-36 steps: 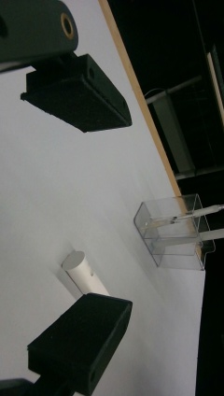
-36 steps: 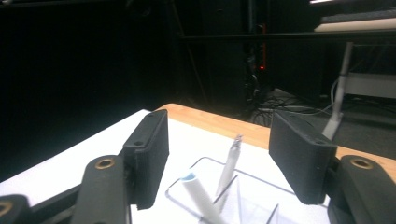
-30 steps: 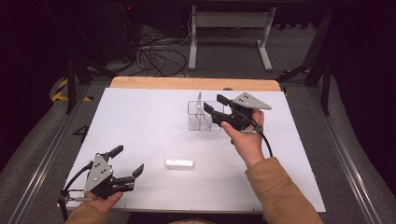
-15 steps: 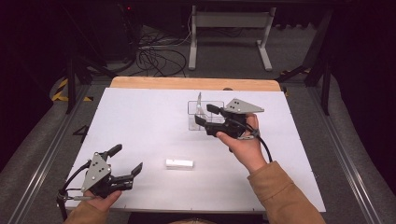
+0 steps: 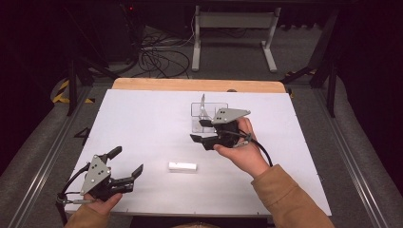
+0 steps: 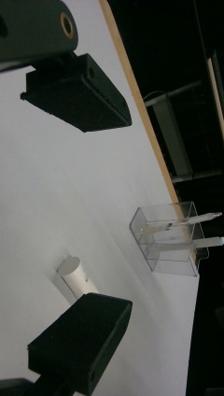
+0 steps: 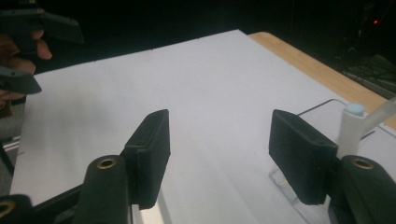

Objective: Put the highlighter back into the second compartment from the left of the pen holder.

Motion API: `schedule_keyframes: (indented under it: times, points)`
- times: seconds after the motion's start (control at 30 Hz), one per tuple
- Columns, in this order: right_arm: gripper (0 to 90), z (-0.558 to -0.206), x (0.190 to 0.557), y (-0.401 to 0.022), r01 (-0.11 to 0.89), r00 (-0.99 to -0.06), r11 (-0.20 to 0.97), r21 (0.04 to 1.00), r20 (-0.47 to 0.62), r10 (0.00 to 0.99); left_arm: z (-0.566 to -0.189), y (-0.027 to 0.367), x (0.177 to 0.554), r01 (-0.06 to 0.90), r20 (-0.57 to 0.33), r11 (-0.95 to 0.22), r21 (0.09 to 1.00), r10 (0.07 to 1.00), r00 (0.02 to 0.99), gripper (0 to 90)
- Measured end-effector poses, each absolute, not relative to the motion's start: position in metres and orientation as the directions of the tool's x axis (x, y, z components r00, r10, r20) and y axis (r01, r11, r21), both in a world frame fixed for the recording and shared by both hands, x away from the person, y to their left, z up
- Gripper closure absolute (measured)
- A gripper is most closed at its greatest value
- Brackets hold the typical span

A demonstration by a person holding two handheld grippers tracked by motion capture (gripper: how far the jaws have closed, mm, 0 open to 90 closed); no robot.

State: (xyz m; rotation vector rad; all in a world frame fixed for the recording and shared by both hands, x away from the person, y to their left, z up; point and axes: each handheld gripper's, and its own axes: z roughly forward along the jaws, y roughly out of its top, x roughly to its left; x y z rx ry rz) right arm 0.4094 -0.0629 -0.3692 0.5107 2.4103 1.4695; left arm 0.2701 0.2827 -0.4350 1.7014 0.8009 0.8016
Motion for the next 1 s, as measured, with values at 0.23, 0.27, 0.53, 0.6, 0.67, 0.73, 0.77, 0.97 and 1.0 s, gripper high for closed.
schedule_keyframes:
  times: [0.23,0.27,0.53,0.6,0.67,0.73,0.77,0.97,1.0]
  points:
    - [39.4,-0.373,0.408,-0.051,0.138,-0.923,0.504,0.853,-0.074,0.377,-0.435,0.284,0.27,0.125,0.129,-0.235,0.964,0.824,0.552,12.5]
    - [39.4,-0.374,0.407,-0.049,0.137,-0.925,0.513,0.847,-0.076,0.372,-0.435,0.284,0.27,0.126,0.129,-0.235,0.964,0.823,0.553,12.5]
    - [40.3,-0.382,0.406,-0.035,0.121,-0.944,0.594,0.795,-0.092,0.316,-0.435,0.284,0.269,0.126,0.131,-0.238,0.963,0.824,0.551,12.6]
    - [40.3,-0.384,0.405,-0.031,0.114,-0.948,0.61,0.784,-0.098,0.304,-0.436,0.284,0.269,0.125,0.132,-0.238,0.963,0.824,0.551,12.5]
    - [40.3,-0.386,0.404,-0.027,0.111,-0.952,0.626,0.772,-0.099,0.29,-0.436,0.284,0.269,0.126,0.132,-0.238,0.963,0.824,0.551,12.6]
    - [40.3,-0.388,0.403,-0.025,0.105,-0.955,0.638,0.763,-0.102,0.28,-0.436,0.284,0.268,0.127,0.13,-0.237,0.963,0.825,0.55,12.5]
    - [40.3,-0.389,0.403,-0.023,0.102,-0.957,0.645,0.757,-0.103,0.272,-0.436,0.284,0.268,0.127,0.129,-0.236,0.963,0.825,0.55,12.6]
    - [40.3,-0.395,0.402,-0.016,0.094,-0.965,0.681,0.726,-0.101,0.242,-0.436,0.284,0.268,0.127,0.13,-0.236,0.963,0.825,0.55,12.6]
    - [40.3,-0.396,0.401,-0.016,0.091,-0.966,0.685,0.723,-0.102,0.236,-0.436,0.284,0.268,0.127,0.13,-0.236,0.963,0.825,0.55,12.6]
